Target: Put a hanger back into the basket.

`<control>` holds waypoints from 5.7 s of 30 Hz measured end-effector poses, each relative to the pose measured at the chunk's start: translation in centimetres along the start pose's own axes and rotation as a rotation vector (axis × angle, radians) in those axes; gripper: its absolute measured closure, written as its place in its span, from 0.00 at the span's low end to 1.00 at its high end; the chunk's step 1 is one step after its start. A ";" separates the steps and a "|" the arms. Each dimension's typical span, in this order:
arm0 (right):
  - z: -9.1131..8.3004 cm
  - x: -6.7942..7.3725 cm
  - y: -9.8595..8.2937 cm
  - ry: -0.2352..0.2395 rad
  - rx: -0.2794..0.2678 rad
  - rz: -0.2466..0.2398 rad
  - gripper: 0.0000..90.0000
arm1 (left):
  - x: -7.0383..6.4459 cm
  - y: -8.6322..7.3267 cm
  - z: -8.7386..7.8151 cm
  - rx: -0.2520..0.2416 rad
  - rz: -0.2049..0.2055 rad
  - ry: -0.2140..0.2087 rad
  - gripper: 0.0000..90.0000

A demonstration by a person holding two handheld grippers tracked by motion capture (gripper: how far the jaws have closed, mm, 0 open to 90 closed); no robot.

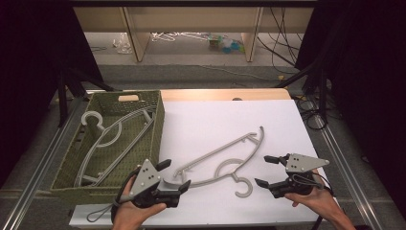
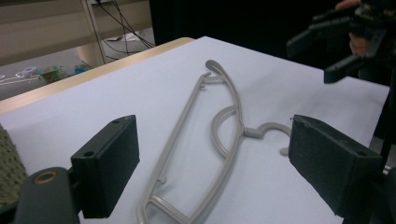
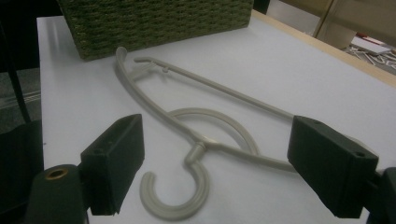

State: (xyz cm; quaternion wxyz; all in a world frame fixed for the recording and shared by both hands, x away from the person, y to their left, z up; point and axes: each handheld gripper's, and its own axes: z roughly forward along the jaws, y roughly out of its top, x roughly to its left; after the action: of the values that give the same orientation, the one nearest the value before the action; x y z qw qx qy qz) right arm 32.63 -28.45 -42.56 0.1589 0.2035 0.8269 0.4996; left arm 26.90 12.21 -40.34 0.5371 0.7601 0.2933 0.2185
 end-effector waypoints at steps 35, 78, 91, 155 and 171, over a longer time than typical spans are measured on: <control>5.5 -4.7 -0.5 0.084 0.205 -0.072 0.23 | -1.3 -3.2 1.2 0.037 0.041 0.010 0.22; 9.1 -6.4 -0.6 0.399 0.550 -0.357 0.72 | -1.5 -3.7 1.5 0.104 0.067 -0.055 0.25; 9.0 -5.4 -0.6 0.474 0.536 -0.373 0.83 | -2.0 -3.6 4.2 0.194 0.148 -0.081 0.28; 4.5 -5.4 4.9 0.334 0.314 -0.285 0.57 | -2.4 0.2 12.2 0.325 0.644 -0.165 0.88; 1.7 -3.7 5.1 0.129 0.193 -0.193 0.34 | 1.8 2.4 10.2 0.256 -0.039 -0.178 0.88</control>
State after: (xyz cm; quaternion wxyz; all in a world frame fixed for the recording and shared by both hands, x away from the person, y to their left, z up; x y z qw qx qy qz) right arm 37.57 -26.89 -38.55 0.1325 0.1050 0.8952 0.4124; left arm 35.35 5.84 -41.35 0.4638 0.8329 0.2846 0.1007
